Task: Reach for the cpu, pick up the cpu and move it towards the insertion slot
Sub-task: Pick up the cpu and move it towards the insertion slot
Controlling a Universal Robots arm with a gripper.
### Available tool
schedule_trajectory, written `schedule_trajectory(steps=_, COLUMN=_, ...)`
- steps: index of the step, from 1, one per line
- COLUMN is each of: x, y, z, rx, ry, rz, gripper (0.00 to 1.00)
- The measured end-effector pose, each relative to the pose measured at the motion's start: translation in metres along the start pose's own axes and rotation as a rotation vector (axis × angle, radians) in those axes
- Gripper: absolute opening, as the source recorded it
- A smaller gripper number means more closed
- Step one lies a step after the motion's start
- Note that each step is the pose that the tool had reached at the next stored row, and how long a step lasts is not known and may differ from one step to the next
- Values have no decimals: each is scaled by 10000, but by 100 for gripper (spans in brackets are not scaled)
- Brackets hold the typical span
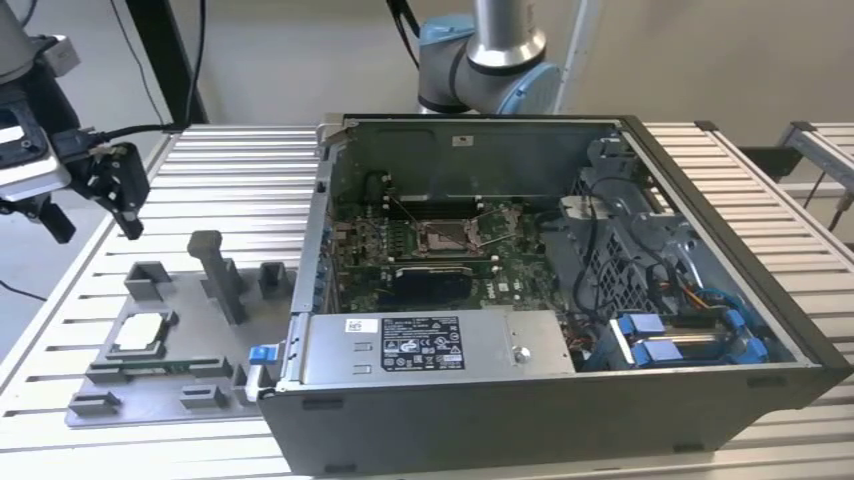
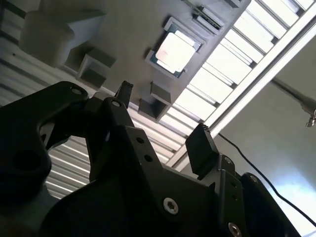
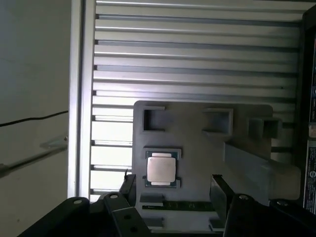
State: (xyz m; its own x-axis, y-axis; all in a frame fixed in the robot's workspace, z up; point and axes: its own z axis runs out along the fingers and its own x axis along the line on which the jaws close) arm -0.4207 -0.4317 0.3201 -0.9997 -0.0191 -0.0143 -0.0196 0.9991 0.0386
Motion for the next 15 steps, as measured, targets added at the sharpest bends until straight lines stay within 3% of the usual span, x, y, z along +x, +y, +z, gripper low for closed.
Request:
schedule_trajectory(steps=7, x=10, y=-4, z=128, rx=-12, ry=-37, rz=-2, gripper=100)
schedule_trajectory(steps=15, x=33, y=-9, z=274, rx=-19, ry=-38, rz=-2, gripper=100)
